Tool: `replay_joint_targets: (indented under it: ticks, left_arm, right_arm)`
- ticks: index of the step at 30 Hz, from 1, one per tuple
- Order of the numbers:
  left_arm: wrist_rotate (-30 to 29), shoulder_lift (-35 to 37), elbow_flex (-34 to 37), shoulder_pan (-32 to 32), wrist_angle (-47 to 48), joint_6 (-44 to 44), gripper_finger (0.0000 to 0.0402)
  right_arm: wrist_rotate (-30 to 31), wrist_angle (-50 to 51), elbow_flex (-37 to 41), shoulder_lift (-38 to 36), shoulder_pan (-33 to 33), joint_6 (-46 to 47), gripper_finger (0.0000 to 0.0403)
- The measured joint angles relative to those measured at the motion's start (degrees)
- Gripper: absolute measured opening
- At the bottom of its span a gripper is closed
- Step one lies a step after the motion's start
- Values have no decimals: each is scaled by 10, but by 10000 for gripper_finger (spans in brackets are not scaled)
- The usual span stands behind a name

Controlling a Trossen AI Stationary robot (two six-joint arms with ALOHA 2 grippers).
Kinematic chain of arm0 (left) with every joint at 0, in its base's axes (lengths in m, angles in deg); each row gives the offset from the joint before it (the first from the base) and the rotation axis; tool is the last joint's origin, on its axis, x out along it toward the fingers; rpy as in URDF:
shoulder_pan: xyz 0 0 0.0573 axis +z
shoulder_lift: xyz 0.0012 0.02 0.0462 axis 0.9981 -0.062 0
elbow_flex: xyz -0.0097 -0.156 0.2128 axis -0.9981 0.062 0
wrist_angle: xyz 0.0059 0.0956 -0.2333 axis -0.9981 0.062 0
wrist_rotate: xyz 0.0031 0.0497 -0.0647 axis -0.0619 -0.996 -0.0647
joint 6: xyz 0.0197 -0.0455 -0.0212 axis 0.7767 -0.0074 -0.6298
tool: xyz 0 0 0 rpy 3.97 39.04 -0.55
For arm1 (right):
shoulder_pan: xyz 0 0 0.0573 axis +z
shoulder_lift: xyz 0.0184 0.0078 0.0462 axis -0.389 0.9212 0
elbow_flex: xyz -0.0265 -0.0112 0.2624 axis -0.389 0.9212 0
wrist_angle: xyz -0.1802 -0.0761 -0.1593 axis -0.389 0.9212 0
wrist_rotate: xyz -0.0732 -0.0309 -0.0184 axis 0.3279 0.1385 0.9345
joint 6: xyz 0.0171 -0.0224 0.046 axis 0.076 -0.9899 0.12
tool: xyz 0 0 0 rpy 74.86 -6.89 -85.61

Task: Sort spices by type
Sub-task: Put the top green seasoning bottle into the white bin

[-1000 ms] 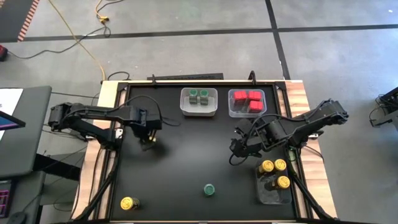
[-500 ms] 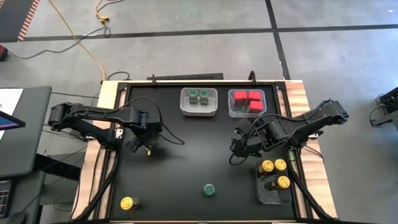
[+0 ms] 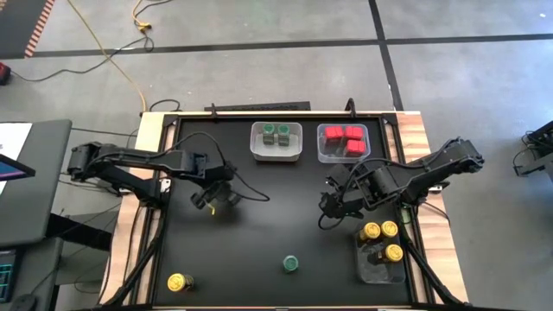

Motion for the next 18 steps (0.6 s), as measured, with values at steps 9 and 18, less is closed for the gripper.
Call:
replay_joint_targets:
  ticks: [9,18]
  left_arm:
    - [20,-100,-68,4,-19,39,194]
    - [0,-207,-252,33,63,255,194]
  right_arm:
    - [2,-17,0,0,-7,0,375]
    - [3,-19,0,0,-18,0,375]
